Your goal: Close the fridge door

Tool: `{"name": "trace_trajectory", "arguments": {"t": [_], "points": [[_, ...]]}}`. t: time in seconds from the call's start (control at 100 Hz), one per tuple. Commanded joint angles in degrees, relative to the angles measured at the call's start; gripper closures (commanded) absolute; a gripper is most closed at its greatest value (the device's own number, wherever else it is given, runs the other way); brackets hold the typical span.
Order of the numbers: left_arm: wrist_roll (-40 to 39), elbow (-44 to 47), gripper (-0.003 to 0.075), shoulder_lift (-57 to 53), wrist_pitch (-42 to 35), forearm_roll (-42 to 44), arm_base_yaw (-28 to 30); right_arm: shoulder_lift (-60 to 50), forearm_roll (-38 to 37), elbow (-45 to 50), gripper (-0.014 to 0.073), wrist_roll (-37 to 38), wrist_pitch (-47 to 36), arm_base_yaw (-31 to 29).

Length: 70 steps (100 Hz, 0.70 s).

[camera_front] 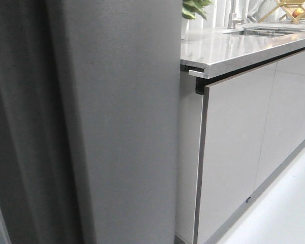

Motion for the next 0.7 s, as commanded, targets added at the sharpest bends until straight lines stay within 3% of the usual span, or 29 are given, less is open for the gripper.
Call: {"name": "trace_trajectory", "arguments": {"t": [0.0,0.2,0.69], "points": [[-0.2,1.6,0.0741,1.1,-4.4,-0.1,-0.6,-1.6,-2.3,-1.9,0.067,-0.9,-6.7,2.7],[-0.2,1.6,0.0741,1.1,-4.4,-0.1,-0.6,-1.6,-10.1,-1.9,0.067,-0.9,-14.3,9.2],[-0.2,1.6,0.0741,1.1,-4.4,-0.1,-0.6,0.1,-24.3,-1.9,0.067,-0.9,-27.2,18.5]]}}
